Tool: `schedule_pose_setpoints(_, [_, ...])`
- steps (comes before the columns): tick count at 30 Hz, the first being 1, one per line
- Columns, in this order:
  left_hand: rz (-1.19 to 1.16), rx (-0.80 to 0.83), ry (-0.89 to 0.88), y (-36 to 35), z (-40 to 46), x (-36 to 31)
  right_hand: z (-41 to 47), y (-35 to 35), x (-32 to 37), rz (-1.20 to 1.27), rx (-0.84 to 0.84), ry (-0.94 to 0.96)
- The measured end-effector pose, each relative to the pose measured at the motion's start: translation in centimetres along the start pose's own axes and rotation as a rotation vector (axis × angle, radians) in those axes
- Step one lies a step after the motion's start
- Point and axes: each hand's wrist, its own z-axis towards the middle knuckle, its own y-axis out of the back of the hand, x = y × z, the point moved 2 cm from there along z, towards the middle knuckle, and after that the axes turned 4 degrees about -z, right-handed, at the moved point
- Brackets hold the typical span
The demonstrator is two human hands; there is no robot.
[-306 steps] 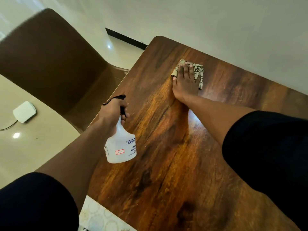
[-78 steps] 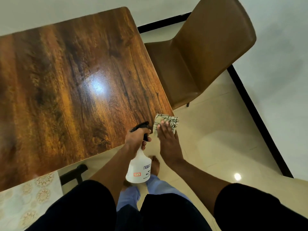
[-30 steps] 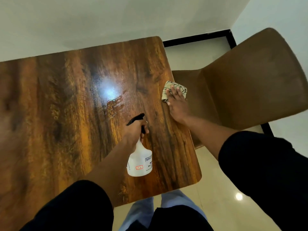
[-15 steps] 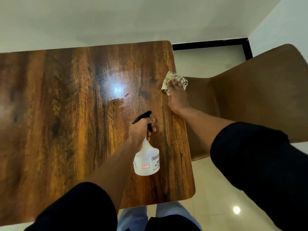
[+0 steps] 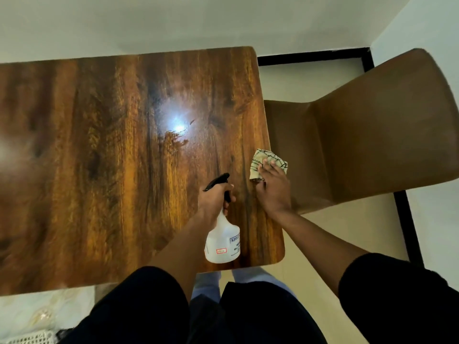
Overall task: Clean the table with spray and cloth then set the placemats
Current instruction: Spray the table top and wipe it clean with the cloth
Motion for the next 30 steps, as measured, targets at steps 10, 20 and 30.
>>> schedule_pose_setpoints(10, [-0.204, 0.007, -0.084, 6.1, -4.0, 0.2, -3.9, 2.1, 9.3, 0.512, -0.090, -0.082])
schedule_pose_setpoints(20, [-0.397, -0.170, -0.344, 20.7, -10.5, 1.6, -8.0, -2.9, 21.7, 1.090, 0.777, -0.227])
schedule_pose_setpoints(30, [-0.602, -0.455, -0.465, 36.2, -18.6, 12.7, -20.0, -10.3, 34.1, 0.872, 1.164, -0.099])
